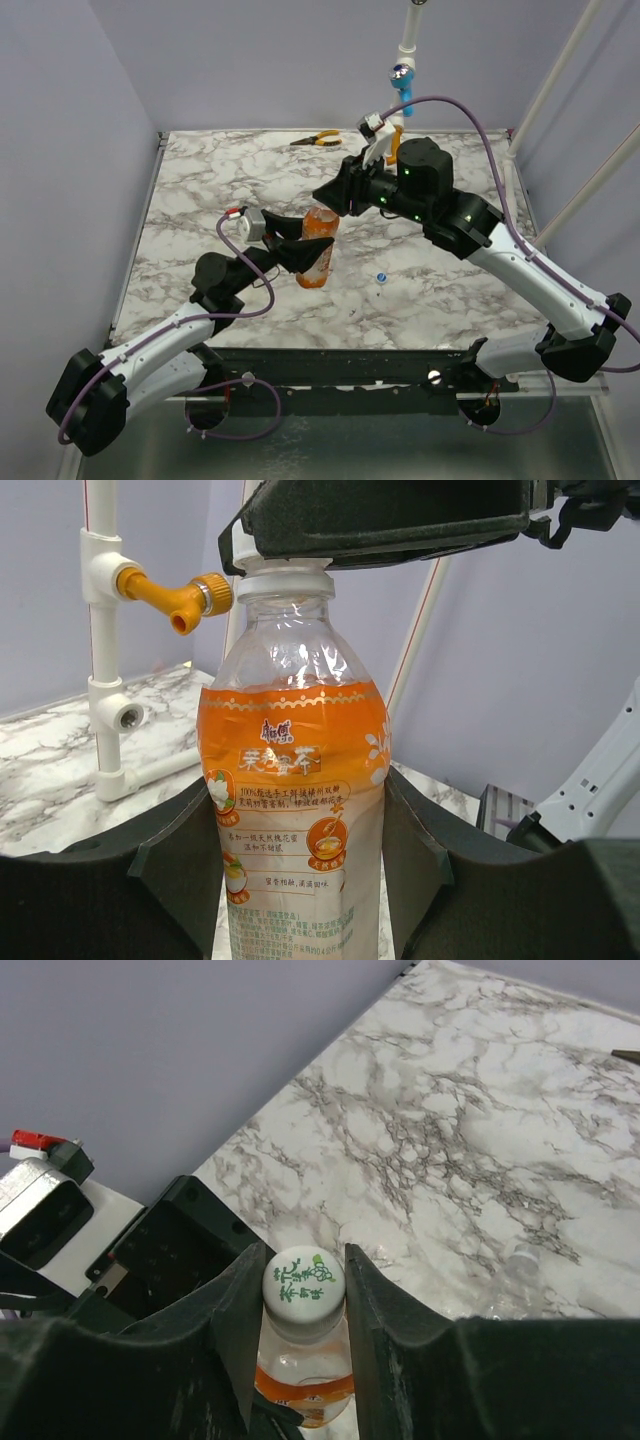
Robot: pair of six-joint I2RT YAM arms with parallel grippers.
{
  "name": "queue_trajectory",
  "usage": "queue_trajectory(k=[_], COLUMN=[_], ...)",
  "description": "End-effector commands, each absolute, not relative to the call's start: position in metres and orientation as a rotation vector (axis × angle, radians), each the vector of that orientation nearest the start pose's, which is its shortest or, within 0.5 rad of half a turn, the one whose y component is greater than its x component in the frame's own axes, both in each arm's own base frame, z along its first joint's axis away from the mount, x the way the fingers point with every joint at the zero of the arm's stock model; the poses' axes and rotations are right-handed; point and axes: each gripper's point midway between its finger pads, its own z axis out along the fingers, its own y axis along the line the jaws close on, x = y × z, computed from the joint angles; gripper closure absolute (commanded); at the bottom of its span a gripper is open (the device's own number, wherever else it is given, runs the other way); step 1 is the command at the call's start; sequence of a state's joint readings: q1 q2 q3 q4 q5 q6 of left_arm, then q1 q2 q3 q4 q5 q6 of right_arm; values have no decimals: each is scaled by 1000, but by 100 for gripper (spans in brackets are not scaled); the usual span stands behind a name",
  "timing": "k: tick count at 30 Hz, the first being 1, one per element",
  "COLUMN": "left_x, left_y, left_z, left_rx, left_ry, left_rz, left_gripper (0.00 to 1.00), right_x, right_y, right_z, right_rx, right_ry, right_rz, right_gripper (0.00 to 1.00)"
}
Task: Screw on the bottle caps
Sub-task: Screw the bottle cap onto the plastic bottle.
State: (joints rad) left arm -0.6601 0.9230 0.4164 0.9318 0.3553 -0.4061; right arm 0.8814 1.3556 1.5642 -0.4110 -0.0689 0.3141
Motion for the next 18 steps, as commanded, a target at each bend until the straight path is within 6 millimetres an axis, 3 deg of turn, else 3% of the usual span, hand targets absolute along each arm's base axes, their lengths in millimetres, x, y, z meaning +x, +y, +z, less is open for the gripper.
queue_trajectory(k=[1, 11, 18], left_x=[204, 188, 186], left_y=[-261, -260, -258], left_z=[329, 338, 337], left_rx=[510, 549, 534], left_ry=[1102, 1068, 1074], left_rz=[-1160, -1211, -1225], left_gripper=[75, 75, 75], right_x=[246, 248, 244], right_y=[344, 324, 324], right_z=[396, 406, 409], right_rx=[-571, -622, -638], right_ry=[1773, 1744, 1728], right_rz=[974, 1200, 1254], right_gripper=[64, 65, 65])
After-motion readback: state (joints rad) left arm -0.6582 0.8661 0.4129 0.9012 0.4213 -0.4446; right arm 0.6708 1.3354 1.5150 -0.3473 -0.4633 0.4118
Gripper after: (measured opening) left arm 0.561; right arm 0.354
